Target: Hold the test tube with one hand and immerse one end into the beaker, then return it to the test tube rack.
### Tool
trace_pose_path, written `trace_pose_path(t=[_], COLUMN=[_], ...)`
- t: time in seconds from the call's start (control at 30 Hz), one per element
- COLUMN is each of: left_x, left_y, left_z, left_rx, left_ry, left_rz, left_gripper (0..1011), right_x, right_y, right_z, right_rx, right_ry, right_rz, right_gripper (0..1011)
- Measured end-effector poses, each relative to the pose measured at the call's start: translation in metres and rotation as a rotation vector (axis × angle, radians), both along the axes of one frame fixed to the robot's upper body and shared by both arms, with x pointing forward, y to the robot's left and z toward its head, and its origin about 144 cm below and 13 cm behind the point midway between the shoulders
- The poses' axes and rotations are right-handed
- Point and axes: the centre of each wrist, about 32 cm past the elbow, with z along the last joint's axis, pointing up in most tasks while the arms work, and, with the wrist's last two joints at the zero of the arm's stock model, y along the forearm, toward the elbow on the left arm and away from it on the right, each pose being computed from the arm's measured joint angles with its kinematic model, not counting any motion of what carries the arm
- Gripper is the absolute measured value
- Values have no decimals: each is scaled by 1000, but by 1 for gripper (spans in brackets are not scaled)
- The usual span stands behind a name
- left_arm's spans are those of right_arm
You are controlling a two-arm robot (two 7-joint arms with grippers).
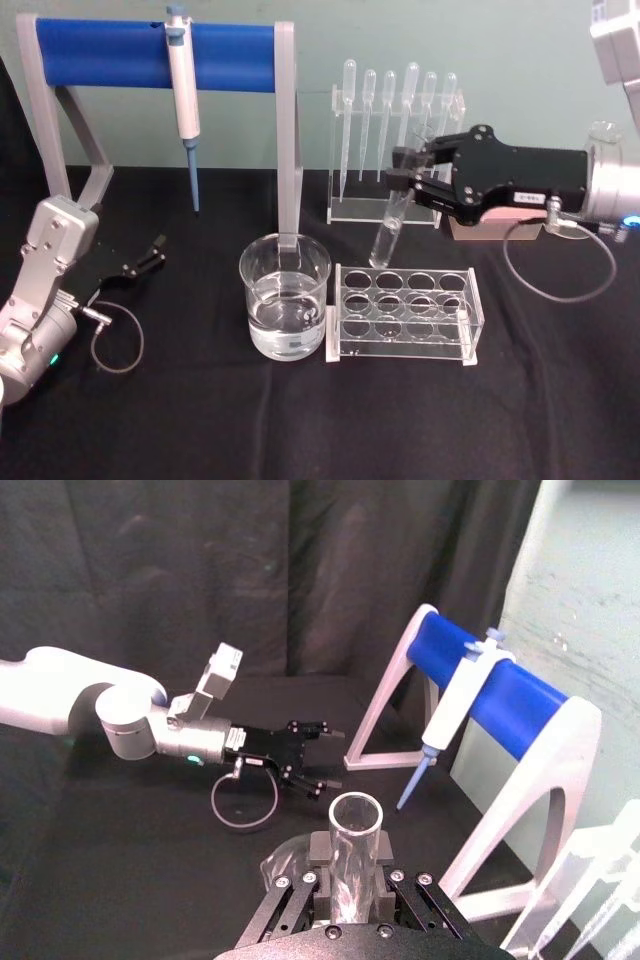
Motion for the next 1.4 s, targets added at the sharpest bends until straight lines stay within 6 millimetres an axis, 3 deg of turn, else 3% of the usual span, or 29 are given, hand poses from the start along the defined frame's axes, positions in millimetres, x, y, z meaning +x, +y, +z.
trace_pose_path(t=[0.27, 0.67, 0.9, 1.4], left_x=[0, 0, 0, 0], left_y=[0, 0, 0, 0], left_z=[0, 0, 0, 0], left_rx=[0, 0, 0, 0], left_ry=[0, 0, 0, 0], left_rz=[0, 0, 0, 0], left_gripper=[1000, 1000, 1000, 1000], right_x=[15, 35, 40, 47], right_y=[25, 67, 82, 86], right_z=[15, 19, 9, -28], right_rx=[-4, -13, -27, -43], right_ry=[-37, -47, -30, -1], right_rz=[44, 117, 138, 141], right_gripper=[226, 226, 226, 226])
